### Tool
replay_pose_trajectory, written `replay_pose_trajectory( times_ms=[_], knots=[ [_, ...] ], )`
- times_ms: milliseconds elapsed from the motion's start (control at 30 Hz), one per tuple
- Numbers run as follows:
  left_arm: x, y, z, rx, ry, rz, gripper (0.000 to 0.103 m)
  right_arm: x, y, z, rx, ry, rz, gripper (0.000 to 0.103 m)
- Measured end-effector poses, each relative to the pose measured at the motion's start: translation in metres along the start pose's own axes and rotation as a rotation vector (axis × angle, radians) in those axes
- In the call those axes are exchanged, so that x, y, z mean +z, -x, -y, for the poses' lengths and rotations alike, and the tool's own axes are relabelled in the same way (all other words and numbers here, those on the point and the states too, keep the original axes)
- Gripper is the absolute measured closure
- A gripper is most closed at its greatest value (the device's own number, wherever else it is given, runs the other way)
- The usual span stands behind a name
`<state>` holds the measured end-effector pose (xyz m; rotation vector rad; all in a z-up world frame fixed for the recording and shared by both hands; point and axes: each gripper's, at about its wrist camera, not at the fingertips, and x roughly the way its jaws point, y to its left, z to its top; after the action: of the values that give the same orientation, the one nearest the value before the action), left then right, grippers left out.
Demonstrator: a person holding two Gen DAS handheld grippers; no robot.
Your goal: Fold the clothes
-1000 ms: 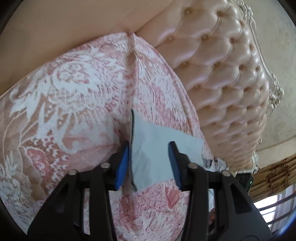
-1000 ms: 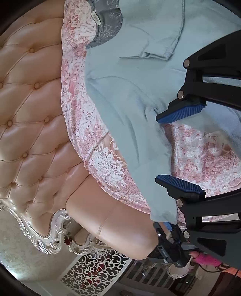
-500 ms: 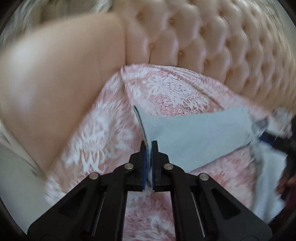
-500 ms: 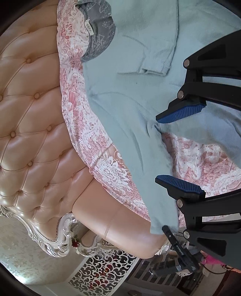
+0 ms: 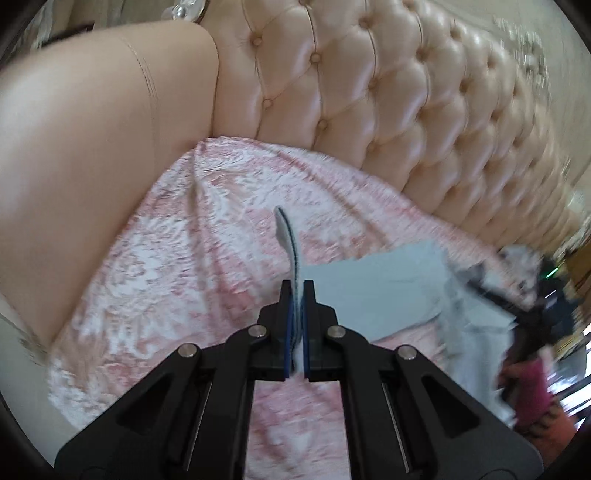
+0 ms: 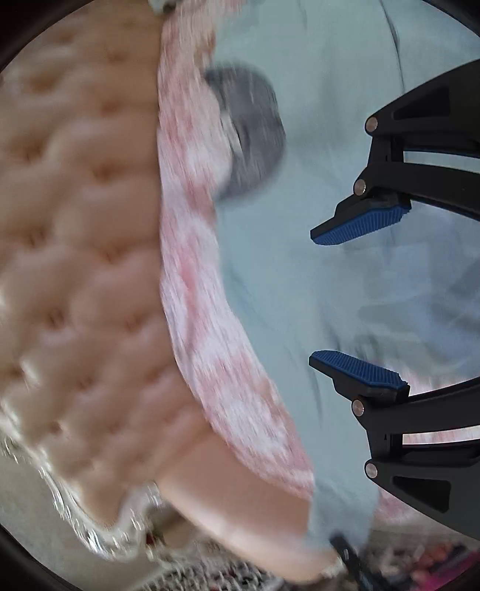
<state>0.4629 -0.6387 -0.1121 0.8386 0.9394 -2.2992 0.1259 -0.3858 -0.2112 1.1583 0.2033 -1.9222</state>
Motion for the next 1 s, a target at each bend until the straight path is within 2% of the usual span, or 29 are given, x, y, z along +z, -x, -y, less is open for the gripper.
replay_pose_trajectory(
  times_ms=[100,200,267,367,467,567,767,1000],
  knots=[
    [0.01,0.003,0.01,-0.079,0.046,0.027,0.098,0.002,-0.018,0.0,-0.086,0.083,-0.071,0.042],
    [0.022,0.003,0.039,-0.17,0.055,0.042,0.099,-0.006,-0.046,-0.013,-0.125,0.211,-0.166,0.042],
    [0.032,-0.001,0.072,-0.234,0.042,0.042,0.099,-0.006,-0.041,-0.014,-0.112,0.238,-0.142,0.042],
    [0.046,-0.012,0.123,-0.324,0.01,0.026,0.099,0.003,-0.005,0.008,-0.043,0.139,-0.044,0.042],
    [0.052,-0.032,0.177,-0.386,-0.046,-0.009,0.099,0.006,0.035,0.043,-0.006,0.043,0.057,0.042],
    [0.05,-0.061,0.233,-0.437,-0.105,-0.055,0.099,-0.001,0.066,0.086,-0.009,-0.03,0.091,0.04],
    [0.014,-0.13,0.31,-0.41,-0.224,-0.161,0.099,-0.029,0.096,0.164,-0.037,-0.167,0.084,0.038],
    [-0.051,-0.184,0.355,-0.303,-0.357,-0.245,0.099,-0.056,0.111,0.219,-0.055,-0.252,0.067,0.038]
  ],
)
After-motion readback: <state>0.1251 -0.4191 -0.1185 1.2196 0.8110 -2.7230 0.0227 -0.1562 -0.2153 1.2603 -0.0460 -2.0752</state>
